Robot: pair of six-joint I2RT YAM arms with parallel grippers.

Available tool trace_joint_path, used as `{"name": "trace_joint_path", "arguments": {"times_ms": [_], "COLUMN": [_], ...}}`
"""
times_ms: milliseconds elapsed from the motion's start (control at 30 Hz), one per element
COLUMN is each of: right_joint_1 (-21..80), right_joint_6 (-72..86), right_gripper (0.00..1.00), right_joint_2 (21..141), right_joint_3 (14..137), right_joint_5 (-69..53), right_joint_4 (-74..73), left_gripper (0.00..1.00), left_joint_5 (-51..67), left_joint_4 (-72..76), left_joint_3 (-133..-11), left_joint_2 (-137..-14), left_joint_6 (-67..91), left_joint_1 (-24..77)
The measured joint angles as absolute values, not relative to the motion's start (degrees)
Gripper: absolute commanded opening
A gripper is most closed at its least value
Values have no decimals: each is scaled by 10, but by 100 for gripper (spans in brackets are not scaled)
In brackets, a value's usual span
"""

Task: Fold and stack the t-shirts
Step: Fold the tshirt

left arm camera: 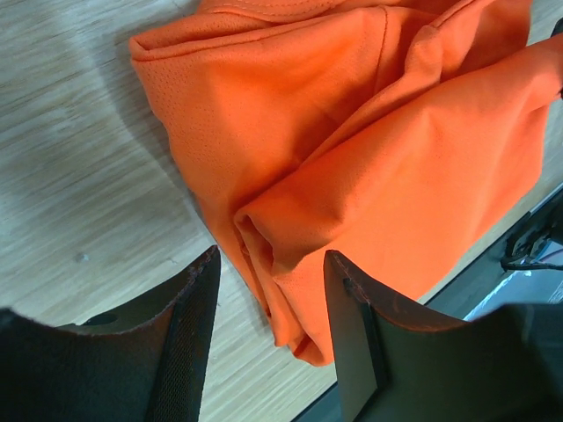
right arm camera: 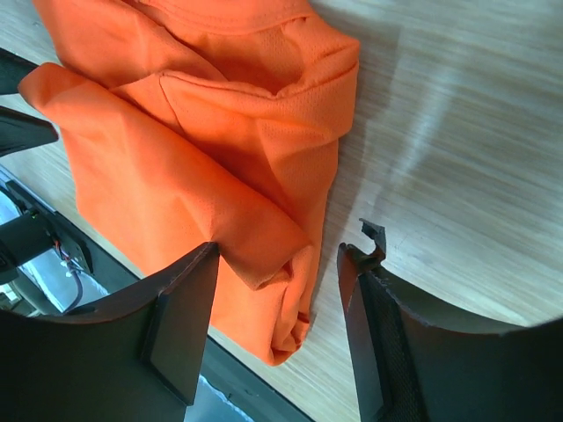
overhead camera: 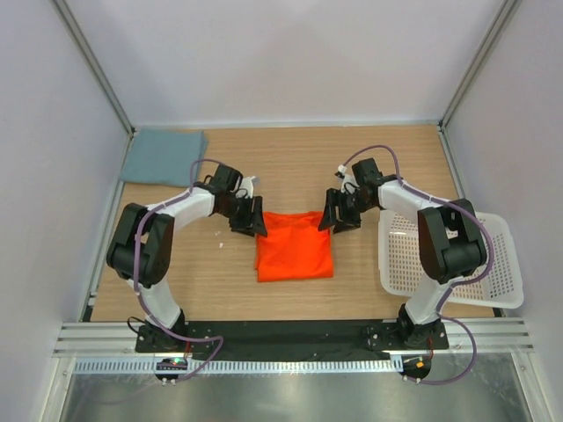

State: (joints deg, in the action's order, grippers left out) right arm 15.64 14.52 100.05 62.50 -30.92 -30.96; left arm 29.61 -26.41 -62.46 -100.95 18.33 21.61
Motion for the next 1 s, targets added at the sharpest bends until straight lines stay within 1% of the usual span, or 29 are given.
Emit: {"name": "trace_joint_path", "arguments": {"times_ms": [233,267,333,367,433,467,533,567,600,633,667,733,867,1000], "right_joint_1": [156,156,156,156,156,156,156,156,157,157,156,157,157,158], "right_joint_6": [157,159,164,166,168,171,175,179,181,185,189,196,216,246], "right_gripper": [59,58,54,48,42,36,28,22,18,14,8,2,1,2], "right_joint_2": [1015,1016,1019,1020,1021,1021,1021,1021,1021,1021,1020,1014,974,916], "right_joint_3": [625,625,625,625,625,625,624,624,622,621,619,615,605,603], "right_joint_5": [-330,-334,-339,-342,-347,-350,-354,-356,-356,-357,-357,-357,-353,-351], "right_joint_4": [-274,-270,-263,-258,-253,-250,-246,-243,-241,-240,-240,-240,-245,-249], "left_gripper": [50,48,45,43,39,34,28,19,14,4,0,0,0,0], "left_joint_5": [320,322,328,332,337,339,342,342,343,344,345,346,346,345], "left_joint_4": [-244,-241,-234,-231,-228,-227,-226,-225,-225,-225,-225,-226,-237,-254], "left_joint_3": [-625,-625,-625,-625,-625,-625,-625,-625,-625,-625,-625,-625,-625,-628], "left_joint_2": [-1029,-1030,-1031,-1033,-1035,-1037,-1038,-1038,-1038,-1038,-1038,-1036,-1009,-950], "left_joint_6": [176,176,176,176,176,176,177,177,179,179,181,181,194,213], "left_joint_1": [216,216,216,216,216,216,216,216,216,216,216,216,216,216]}}
